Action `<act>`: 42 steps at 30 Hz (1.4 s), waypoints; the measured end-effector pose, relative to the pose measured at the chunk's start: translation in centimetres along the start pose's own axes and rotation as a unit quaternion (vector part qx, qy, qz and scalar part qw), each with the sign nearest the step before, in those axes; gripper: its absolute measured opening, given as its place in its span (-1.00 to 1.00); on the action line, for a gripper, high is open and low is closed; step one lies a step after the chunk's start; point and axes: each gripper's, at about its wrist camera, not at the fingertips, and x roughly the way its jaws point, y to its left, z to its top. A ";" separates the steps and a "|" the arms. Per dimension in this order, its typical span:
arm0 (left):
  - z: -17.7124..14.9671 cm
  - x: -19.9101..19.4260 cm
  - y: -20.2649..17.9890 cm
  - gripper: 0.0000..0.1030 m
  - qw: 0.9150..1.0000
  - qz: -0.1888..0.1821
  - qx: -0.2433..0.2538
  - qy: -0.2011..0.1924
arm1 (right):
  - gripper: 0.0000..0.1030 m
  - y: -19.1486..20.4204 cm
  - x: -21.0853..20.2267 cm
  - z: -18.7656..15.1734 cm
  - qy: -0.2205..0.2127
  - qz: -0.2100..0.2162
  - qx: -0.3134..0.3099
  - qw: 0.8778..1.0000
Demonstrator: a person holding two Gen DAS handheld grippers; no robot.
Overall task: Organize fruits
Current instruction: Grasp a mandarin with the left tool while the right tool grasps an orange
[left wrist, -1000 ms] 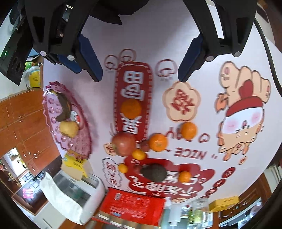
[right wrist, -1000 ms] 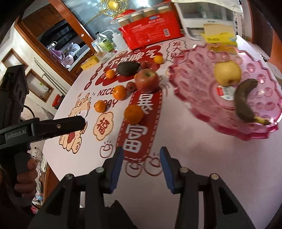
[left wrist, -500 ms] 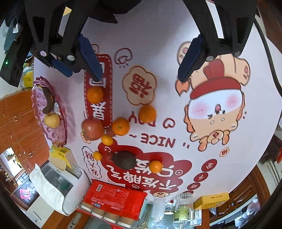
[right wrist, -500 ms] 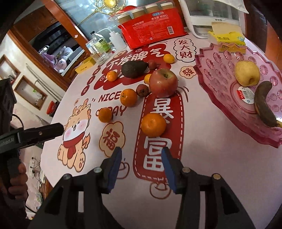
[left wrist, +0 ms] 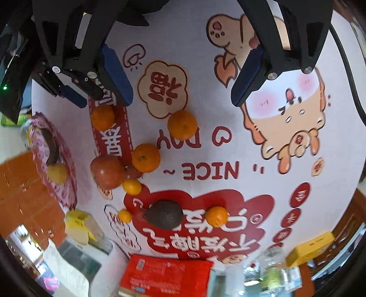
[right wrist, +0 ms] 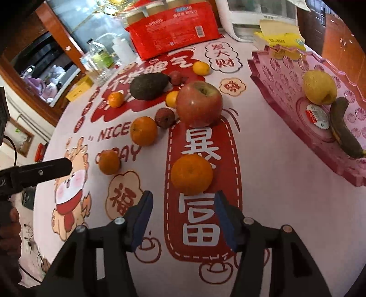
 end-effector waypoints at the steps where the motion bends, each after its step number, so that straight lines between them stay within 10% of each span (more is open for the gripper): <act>1: 0.2 0.7 0.2 0.68 1.000 -0.006 0.004 0.005 | 0.10 0.1 0.3 0.0 0.002 -0.003 0.003 1.000; 13: 1.7 5.5 1.0 0.67 0.998 0.000 0.056 -0.007 | 0.11 1.5 3.4 0.2 0.002 -0.083 0.000 0.997; 22: 2.0 7.3 1.3 0.23 0.997 -0.021 0.072 -0.004 | 0.10 1.5 4.4 0.9 -0.013 -0.124 -0.018 0.992; 28: 2.0 7.4 0.8 -0.22 0.996 -0.050 0.075 -0.015 | -0.06 1.9 4.6 0.9 -0.016 -0.128 -0.032 0.991; 42: 0.9 6.0 1.3 -0.26 0.997 -0.020 0.070 -0.027 | -0.13 2.9 3.1 0.6 -0.024 -0.107 -0.033 0.993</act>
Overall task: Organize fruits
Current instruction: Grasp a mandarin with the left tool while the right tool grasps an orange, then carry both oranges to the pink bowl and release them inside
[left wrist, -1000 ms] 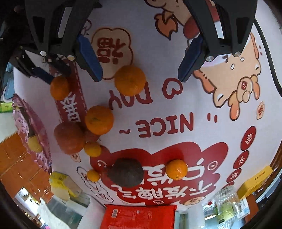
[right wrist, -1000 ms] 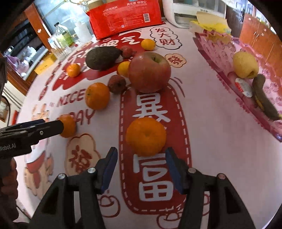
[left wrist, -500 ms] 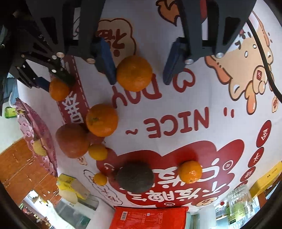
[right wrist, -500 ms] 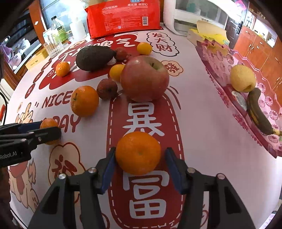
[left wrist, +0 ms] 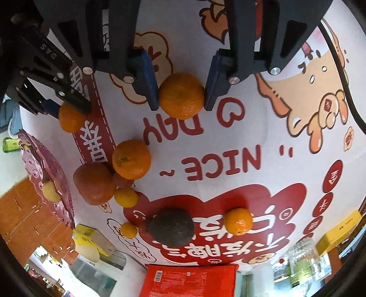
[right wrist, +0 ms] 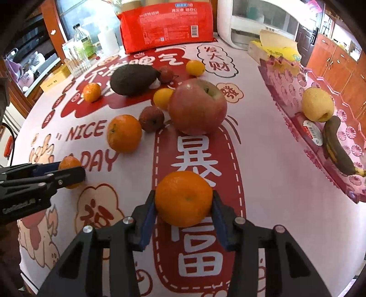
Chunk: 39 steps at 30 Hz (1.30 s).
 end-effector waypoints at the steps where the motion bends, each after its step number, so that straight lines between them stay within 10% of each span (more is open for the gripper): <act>1: -0.1 -0.2 0.1 -0.26 1.000 0.000 -0.001 -0.001 | -0.13 0.1 -0.4 -0.1 -0.004 0.002 -0.002 1.000; 17: -1.8 -6.0 -2.2 -0.26 0.999 0.006 0.002 -0.044 | -0.13 -3.1 -7.2 -1.7 -0.046 0.017 0.018 0.999; 39: -0.1 -9.9 -16.8 -0.26 0.995 0.042 0.004 -0.086 | -0.13 -20.1 -13.9 -2.2 -0.099 -0.026 -0.004 0.995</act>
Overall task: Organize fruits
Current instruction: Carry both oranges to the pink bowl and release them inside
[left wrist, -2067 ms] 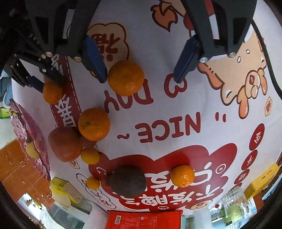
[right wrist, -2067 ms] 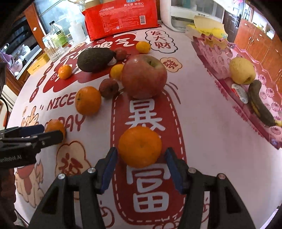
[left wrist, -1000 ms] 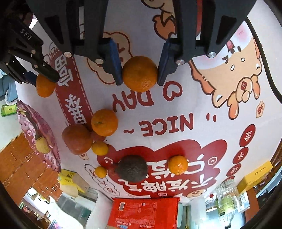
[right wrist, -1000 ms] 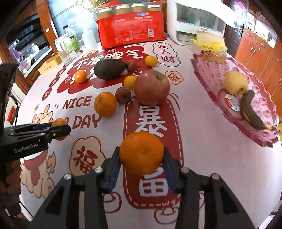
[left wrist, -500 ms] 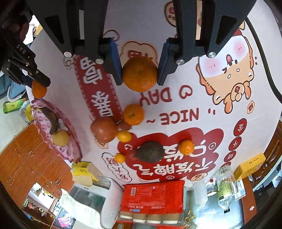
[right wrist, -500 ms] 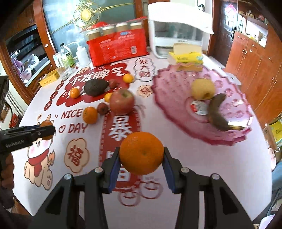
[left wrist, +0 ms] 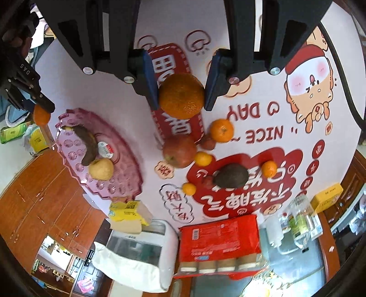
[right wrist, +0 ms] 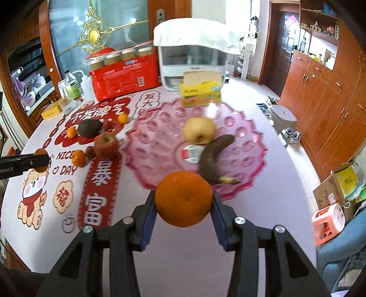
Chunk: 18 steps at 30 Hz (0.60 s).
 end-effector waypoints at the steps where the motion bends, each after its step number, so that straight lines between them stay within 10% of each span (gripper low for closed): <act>1: 0.3 0.0 -0.6 -0.26 1.000 0.002 0.002 -0.003 | -0.13 -0.7 -0.1 0.1 -0.004 -0.001 -0.003 1.000; 18: 6.9 0.0 -9.2 -0.26 0.996 0.034 0.051 -0.068 | -0.13 -8.6 0.7 4.7 -0.050 0.022 -0.057 0.997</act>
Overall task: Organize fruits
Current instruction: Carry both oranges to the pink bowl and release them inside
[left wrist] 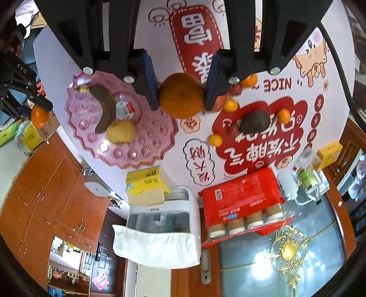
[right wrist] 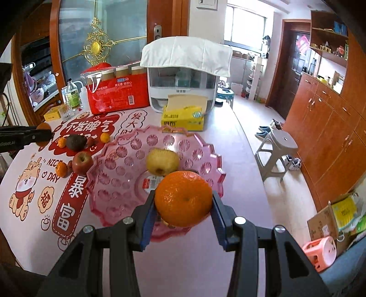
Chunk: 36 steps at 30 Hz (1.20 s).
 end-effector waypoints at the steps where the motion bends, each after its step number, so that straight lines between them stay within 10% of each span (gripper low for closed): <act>1: 0.3 0.2 -0.3 -0.26 1.000 0.000 0.001 -0.002 | -0.13 -0.3 0.3 0.2 -0.003 0.007 0.000 1.000; 26: -0.2 10.0 -5.4 -0.23 0.995 -0.027 -0.009 0.094 | -0.11 4.5 7.6 -0.8 0.076 0.167 -0.031 0.983; 30: -0.1 9.6 -5.6 0.62 0.997 -0.009 0.006 0.080 | -0.06 5.0 8.1 -1.1 0.091 0.169 -0.025 0.981; 36: -0.9 8.9 -4.7 0.70 0.996 -0.006 -0.028 0.083 | 0.05 5.1 7.6 -1.1 0.086 0.154 -0.020 0.984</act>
